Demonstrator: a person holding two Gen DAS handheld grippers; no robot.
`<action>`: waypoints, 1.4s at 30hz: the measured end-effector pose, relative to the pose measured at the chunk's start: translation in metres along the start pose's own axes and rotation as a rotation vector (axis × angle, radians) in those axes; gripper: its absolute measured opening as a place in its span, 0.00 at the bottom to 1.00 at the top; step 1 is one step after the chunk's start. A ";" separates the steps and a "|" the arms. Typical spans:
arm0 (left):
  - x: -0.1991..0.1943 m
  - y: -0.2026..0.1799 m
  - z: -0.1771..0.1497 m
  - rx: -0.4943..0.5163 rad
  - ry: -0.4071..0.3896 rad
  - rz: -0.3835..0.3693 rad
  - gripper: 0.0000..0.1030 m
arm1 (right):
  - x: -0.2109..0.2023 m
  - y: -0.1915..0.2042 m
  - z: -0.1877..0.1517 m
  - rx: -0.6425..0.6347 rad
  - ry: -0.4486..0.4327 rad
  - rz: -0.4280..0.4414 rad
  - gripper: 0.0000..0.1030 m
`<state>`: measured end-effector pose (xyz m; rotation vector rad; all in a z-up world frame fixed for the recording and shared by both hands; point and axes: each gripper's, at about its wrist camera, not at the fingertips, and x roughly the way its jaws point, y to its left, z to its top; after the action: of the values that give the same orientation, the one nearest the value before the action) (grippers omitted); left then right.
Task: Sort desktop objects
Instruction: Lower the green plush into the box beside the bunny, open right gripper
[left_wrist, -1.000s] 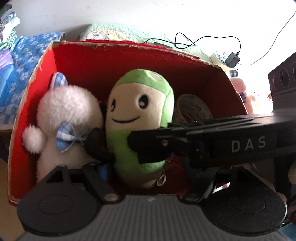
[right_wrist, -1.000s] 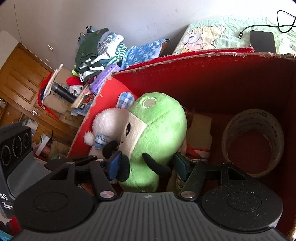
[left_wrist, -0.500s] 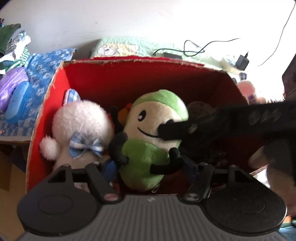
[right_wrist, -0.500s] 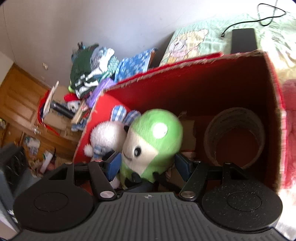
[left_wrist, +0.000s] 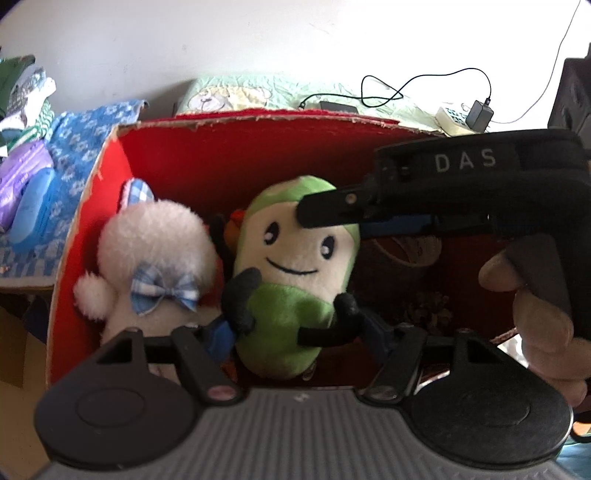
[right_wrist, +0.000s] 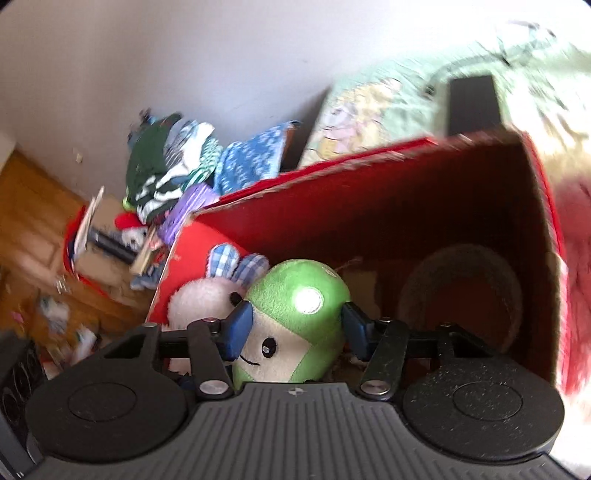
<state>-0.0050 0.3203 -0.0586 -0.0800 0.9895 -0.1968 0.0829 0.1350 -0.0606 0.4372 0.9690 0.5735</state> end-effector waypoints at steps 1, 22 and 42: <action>0.001 0.002 0.000 -0.012 0.006 -0.006 0.70 | 0.002 0.006 0.000 -0.038 0.001 -0.008 0.56; 0.008 0.010 -0.005 -0.058 0.025 -0.006 0.86 | 0.016 -0.005 -0.008 0.009 0.046 0.053 0.64; -0.021 0.013 -0.007 -0.029 -0.082 0.015 0.85 | -0.011 -0.001 -0.014 0.036 -0.033 -0.050 0.66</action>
<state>-0.0202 0.3377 -0.0466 -0.1064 0.9112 -0.1640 0.0666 0.1285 -0.0611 0.4519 0.9571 0.5027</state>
